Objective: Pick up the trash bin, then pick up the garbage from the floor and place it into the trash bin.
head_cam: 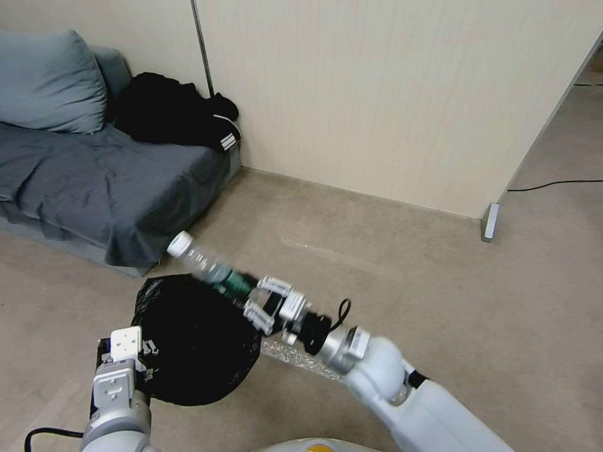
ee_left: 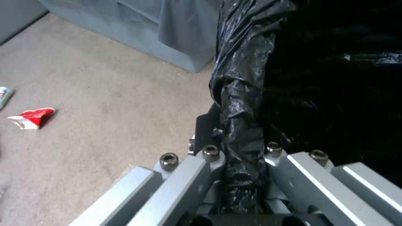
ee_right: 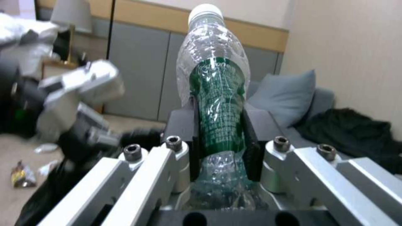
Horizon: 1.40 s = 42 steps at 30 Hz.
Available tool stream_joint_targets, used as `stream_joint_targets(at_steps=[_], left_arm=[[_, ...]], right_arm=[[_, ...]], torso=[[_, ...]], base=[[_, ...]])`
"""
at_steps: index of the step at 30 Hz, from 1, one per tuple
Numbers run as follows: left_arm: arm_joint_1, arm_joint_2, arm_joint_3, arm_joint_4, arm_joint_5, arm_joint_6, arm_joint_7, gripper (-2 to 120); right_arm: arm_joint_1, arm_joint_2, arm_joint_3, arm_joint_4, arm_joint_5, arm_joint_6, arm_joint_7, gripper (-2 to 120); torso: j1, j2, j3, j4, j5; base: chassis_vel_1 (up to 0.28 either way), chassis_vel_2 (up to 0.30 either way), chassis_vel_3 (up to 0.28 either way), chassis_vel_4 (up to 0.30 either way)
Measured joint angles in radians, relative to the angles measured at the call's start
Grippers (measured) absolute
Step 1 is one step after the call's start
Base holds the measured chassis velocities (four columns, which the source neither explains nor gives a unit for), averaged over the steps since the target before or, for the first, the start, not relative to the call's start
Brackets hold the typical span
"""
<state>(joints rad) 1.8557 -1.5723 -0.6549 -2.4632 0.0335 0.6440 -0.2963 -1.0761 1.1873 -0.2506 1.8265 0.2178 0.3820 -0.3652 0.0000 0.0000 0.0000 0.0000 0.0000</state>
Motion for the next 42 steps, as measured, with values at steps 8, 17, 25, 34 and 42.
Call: stream_joint_targets(at_steps=[8,17,25,34,42], left_arm=[[-0.005,-0.002,0.0,-0.005,-0.005,0.0,0.001,1],[-0.016,-0.002,0.008,0.001,-0.002,0.0,0.001,1],[-0.02,0.008,0.002,0.01,-0.002,0.0,-0.002,1],[-0.015,0.002,0.002,-0.001,0.007,-0.004,-0.004,1],[-0.043,0.009,-0.003,0.047,0.038,-0.011,-0.006,1]], right_arm=[[0.009,0.047,-0.031,-0.104,-0.055,0.024,0.022,18],[-0.002,0.053,-0.04,-0.135,-0.086,0.026,0.035,31],[0.006,0.063,-0.049,-0.138,-0.089,0.021,0.048,57],[0.001,0.066,-0.038,-0.147,-0.1,0.026,0.044,87],[0.001,0.085,0.009,-0.035,-0.104,0.038,0.043,100]], torso=[[0.0,0.0,0.0,0.0001,0.0],[0.0,0.0,0.0,0.0,-0.0001],[0.0,0.0,0.0,0.0,0.0],[0.0,0.0,0.0,-0.0001,0.0],[0.0,0.0,0.0,0.0002,0.0]], base=[[0.0,0.0,0.0,0.0],[0.0,0.0,0.0,0.0],[0.0,0.0,0.0,0.0],[0.0,0.0,0.0,0.0],[0.0,0.0,0.0,0.0]])
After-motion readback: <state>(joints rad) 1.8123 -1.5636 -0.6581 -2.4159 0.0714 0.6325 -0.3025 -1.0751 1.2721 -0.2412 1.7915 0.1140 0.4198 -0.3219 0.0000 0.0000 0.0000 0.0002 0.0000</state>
